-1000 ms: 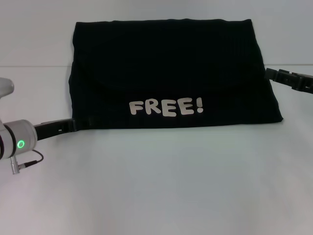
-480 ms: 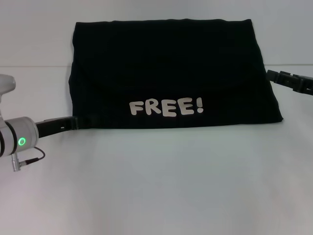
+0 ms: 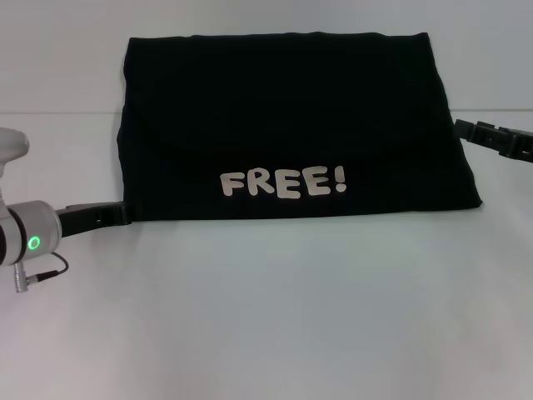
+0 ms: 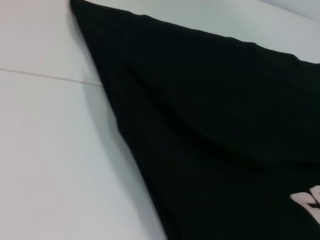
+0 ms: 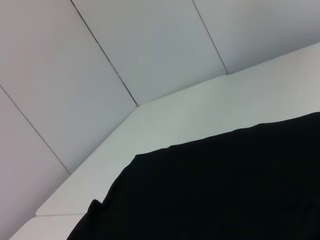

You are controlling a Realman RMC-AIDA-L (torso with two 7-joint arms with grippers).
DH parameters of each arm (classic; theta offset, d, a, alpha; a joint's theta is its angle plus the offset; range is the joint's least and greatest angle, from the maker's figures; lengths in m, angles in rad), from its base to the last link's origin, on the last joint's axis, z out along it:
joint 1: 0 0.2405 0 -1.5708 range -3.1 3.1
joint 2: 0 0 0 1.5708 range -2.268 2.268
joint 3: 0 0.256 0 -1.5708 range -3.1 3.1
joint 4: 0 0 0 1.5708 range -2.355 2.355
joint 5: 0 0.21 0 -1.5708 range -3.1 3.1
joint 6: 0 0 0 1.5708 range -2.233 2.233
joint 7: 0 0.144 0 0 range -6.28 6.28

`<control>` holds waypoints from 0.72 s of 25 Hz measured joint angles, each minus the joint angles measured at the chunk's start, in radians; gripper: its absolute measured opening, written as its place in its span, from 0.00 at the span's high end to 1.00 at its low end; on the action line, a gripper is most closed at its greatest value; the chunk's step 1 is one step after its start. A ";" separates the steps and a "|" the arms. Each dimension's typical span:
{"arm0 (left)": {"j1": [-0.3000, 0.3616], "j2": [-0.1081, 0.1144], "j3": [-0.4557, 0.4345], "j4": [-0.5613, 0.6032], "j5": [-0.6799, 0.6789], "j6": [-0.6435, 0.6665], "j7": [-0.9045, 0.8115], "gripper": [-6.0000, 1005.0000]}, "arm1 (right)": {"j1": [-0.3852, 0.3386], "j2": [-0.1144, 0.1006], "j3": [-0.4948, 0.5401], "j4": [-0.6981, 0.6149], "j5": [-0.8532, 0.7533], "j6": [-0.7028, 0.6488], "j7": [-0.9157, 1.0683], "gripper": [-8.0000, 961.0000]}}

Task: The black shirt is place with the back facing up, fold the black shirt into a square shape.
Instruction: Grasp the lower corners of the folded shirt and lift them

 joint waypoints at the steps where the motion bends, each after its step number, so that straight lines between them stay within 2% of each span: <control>1: 0.000 0.000 0.000 0.000 0.000 0.000 0.000 0.65 | 0.000 0.000 0.000 0.000 0.000 -0.002 0.000 0.35; 4: 0.000 -0.001 0.002 0.004 0.001 0.022 0.000 0.78 | 0.000 -0.001 0.000 0.000 0.001 -0.003 0.000 0.35; 12: -0.003 0.002 0.002 0.005 0.002 0.016 0.009 0.99 | 0.001 -0.002 -0.001 0.000 0.003 0.004 0.000 0.37; 14: 0.001 0.005 -0.001 0.014 0.002 0.028 0.008 0.99 | 0.001 -0.006 -0.007 0.000 -0.003 0.007 0.017 0.37; 18: 0.011 0.013 -0.005 0.048 0.006 0.076 0.003 0.99 | 0.001 -0.029 -0.057 -0.020 -0.086 0.066 0.150 0.37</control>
